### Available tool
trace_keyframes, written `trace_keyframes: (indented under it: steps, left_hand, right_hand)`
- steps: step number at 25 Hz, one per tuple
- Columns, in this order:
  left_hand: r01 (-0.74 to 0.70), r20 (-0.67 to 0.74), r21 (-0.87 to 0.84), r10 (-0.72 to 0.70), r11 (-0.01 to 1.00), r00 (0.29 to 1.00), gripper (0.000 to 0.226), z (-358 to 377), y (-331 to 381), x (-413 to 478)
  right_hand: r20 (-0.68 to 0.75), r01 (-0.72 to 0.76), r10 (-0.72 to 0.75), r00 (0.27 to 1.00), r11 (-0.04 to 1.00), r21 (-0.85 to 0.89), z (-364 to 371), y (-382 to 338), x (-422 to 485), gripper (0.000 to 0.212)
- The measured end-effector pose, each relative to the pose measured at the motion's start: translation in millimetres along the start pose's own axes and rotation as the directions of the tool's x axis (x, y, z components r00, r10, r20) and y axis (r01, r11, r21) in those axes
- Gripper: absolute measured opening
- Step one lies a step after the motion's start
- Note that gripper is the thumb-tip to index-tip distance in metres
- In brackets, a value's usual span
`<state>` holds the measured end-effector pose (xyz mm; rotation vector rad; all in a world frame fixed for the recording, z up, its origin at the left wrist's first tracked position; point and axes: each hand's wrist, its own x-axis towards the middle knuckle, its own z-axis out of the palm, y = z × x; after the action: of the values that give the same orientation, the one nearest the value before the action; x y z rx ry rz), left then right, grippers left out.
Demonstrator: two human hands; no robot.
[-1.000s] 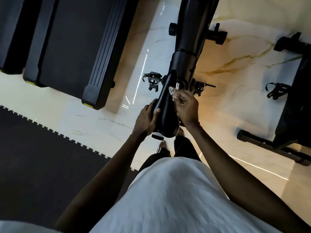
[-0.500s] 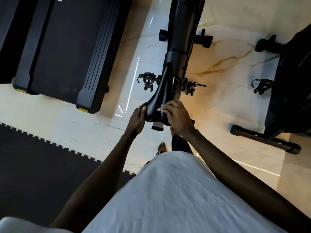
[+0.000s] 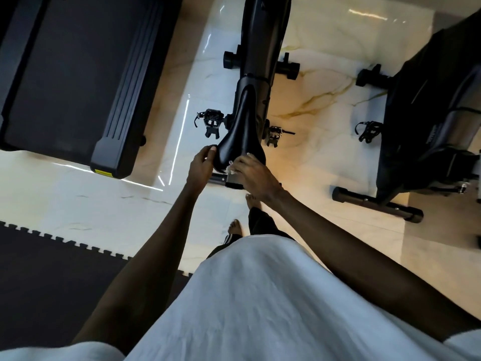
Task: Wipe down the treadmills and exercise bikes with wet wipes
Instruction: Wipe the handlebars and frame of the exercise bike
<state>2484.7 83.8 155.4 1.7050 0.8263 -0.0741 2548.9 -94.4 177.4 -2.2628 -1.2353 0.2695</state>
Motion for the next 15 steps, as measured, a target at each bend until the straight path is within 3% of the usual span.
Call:
trace_keyframes:
  steps: [4, 7, 9, 11, 13, 15]
  left_hand:
    - [-0.020, 0.013, 0.059, 0.020, 0.998, 1.000, 0.048, 11.0, 0.2, -7.7]
    - [-0.018, 0.069, 0.139, 0.009, 0.990, 0.998, 0.050, -3.1, -3.6, -2.2]
    - [-0.050, 0.088, 0.255, 0.028, 0.966, 0.996, 0.049, -8.8, -0.8, 3.9]
    - [-0.092, 0.073, 0.360, 0.070, 0.928, 0.995, 0.047, -6.9, 2.0, 8.1]
    - [-0.140, 0.026, 0.407, 0.141, 0.903, 0.990, 0.042, 1.0, 2.9, 6.9]
    - [-0.207, 0.003, 0.419, 0.227, 0.884, 0.974, 0.039, 8.6, 5.6, -3.2]
  right_hand:
    - [-0.144, -0.030, 0.033, 0.989, 0.999, 0.022, -15.2, 3.6, -23.2, 0.022]
    - [-0.205, -0.318, 0.363, 0.909, 0.921, 0.224, -17.9, 0.3, -34.4, 0.018]
    - [-0.227, -0.427, 0.521, 0.823, 0.830, 0.360, -10.6, 2.9, -41.9, 0.018]
    - [-0.258, -0.493, 0.684, 0.682, 0.691, 0.529, -2.3, -1.0, -41.6, 0.016]
    - [-0.211, -0.531, 0.827, 0.521, 0.508, 0.678, 0.9, -4.6, -34.7, 0.015]
    - [-0.128, -0.555, 0.899, 0.419, 0.365, 0.747, 1.3, 0.0, -29.3, 0.015]
